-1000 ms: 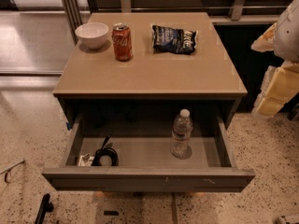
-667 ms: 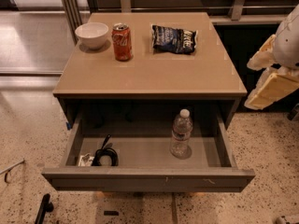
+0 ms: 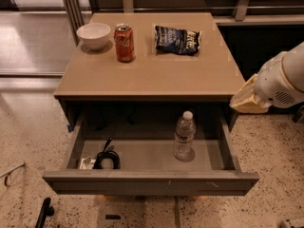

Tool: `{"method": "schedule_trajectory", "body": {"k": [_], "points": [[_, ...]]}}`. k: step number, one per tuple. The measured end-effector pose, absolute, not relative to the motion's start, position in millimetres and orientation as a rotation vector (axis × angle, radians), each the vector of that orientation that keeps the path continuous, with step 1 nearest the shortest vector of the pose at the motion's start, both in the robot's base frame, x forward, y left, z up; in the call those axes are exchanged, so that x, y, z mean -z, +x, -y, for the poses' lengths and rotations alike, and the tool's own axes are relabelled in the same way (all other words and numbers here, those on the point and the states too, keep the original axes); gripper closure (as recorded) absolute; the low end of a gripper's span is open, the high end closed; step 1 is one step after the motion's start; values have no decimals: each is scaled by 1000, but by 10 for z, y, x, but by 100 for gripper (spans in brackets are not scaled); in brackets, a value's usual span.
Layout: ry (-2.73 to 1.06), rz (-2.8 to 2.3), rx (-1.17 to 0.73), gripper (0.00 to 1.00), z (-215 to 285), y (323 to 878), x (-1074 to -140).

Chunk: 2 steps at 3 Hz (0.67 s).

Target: Pick water bottle from top drawer and place on counter

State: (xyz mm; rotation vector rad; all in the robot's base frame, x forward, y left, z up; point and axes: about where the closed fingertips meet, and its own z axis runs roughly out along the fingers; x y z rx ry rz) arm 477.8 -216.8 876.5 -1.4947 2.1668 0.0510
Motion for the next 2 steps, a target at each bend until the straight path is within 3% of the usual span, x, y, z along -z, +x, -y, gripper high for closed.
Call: {"method": "schedule_trajectory", "body": {"k": [1, 2], "points": [[-1375, -2169, -198, 100, 2070, 4938, -8202], [-1375, -2169, -199, 100, 2070, 4938, -8201]]}}
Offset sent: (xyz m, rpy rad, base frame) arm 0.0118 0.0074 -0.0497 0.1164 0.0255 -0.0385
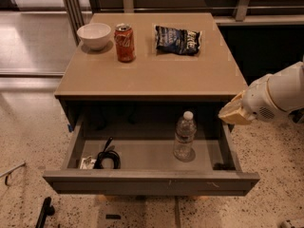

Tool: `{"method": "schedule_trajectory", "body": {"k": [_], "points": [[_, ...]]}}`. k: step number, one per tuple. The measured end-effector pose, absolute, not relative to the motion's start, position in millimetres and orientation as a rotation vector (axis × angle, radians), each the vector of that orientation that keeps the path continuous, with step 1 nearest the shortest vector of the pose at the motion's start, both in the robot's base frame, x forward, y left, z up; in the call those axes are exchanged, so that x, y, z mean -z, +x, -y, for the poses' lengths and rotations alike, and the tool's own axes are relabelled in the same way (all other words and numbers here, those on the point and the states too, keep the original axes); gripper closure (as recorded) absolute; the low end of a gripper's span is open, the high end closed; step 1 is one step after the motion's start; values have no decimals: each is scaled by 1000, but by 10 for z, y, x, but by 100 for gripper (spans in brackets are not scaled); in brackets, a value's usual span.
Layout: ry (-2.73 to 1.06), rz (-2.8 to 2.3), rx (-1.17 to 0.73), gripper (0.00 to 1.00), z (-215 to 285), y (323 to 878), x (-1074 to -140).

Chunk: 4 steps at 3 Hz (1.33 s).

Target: Pick water bottle from top drawer and place on counter

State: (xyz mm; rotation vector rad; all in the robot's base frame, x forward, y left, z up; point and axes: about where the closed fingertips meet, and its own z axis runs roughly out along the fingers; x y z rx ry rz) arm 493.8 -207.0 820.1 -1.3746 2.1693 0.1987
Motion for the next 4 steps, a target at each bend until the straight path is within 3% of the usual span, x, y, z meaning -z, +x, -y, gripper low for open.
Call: {"method": "schedule_trajectory", "body": {"k": [3, 4], "points": [[-1275, -2115, -374, 100, 1862, 4948, -7928], [-1260, -2105, -422, 81, 1785, 4934, -7882]]}}
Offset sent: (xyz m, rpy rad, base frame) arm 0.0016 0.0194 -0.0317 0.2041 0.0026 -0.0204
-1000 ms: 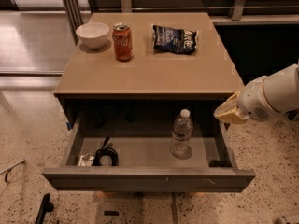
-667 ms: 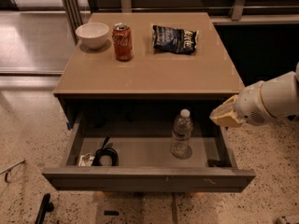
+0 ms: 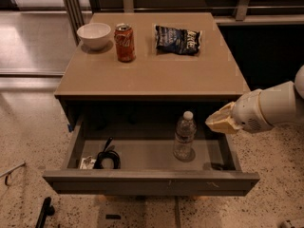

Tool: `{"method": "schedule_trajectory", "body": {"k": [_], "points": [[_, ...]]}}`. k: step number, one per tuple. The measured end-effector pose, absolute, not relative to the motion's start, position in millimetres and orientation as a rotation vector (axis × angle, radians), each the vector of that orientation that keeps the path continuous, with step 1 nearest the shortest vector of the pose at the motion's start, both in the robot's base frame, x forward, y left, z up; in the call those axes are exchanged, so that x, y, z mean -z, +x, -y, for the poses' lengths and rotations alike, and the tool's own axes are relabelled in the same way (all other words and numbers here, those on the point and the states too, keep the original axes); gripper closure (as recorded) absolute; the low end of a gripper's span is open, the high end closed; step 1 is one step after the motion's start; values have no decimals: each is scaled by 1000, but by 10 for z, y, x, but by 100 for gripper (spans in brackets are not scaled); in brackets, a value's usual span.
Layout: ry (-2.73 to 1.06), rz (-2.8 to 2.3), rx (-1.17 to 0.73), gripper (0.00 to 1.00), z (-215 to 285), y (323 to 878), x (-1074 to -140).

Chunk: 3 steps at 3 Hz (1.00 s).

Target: Pick water bottle from top drawer and place on counter

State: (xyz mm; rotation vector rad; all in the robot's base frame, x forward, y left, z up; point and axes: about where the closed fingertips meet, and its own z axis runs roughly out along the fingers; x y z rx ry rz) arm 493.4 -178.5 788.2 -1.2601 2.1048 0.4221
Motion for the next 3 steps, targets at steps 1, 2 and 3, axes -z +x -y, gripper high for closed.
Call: {"method": "schedule_trajectory", "body": {"k": [1, 2, 3], "points": [[-1261, -2105, -445, 50, 1754, 4911, -7855], [-1263, -2105, -450, 36, 1749, 4903, -7848], [-1269, -2105, -461, 37, 1731, 4885, -7818]]}}
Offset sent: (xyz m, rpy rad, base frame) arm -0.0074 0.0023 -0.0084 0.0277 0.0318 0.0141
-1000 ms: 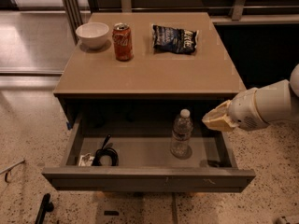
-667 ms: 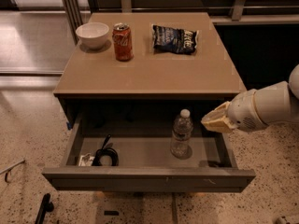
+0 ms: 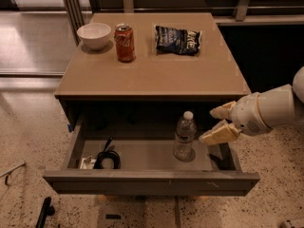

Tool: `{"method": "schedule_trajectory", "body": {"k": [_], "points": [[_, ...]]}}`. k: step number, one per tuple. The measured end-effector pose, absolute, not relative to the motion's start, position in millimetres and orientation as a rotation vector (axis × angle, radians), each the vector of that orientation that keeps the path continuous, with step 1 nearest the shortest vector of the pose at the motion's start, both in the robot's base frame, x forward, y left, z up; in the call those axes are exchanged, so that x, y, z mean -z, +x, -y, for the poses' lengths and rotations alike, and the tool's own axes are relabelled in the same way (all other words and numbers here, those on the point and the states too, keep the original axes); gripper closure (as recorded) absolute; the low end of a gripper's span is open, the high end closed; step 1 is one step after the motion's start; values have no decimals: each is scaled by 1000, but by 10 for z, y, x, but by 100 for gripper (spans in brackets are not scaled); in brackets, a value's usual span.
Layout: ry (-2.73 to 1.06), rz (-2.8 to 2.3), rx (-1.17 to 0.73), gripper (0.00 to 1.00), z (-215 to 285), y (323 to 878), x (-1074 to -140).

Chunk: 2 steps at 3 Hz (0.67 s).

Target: Pick water bottle from top drawer and place on counter

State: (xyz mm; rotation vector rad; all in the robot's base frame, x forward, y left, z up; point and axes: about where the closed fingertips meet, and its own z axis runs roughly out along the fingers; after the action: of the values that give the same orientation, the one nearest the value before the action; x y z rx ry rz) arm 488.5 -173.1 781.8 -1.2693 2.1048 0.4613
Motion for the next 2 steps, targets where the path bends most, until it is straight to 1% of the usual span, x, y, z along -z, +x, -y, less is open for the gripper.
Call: {"method": "schedule_trajectory", "body": {"k": [2], "points": [[-1289, -2095, -517, 36, 1571, 4873, -7652]]}}
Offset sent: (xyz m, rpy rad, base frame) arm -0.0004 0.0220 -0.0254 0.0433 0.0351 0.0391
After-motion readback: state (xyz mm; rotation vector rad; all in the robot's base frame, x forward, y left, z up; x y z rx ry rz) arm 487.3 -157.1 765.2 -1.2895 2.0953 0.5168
